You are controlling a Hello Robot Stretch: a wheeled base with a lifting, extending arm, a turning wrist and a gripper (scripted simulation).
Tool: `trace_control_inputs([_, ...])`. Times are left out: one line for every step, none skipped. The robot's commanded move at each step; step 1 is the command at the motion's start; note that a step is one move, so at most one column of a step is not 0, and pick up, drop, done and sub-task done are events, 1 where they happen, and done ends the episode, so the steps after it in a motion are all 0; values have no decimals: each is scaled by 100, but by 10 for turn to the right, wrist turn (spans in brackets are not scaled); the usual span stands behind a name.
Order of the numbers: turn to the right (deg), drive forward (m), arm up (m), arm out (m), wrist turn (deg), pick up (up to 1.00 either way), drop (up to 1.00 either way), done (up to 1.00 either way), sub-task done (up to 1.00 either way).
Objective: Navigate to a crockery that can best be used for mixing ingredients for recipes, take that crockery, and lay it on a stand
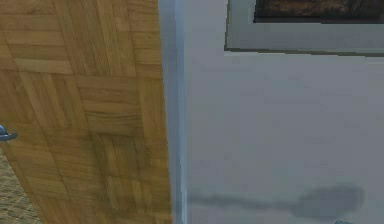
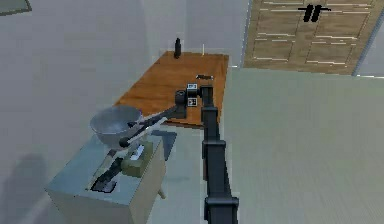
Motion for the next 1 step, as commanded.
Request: trace_control_inputs([0, 0, 0, 0, 0, 0, 100, 0, 0])
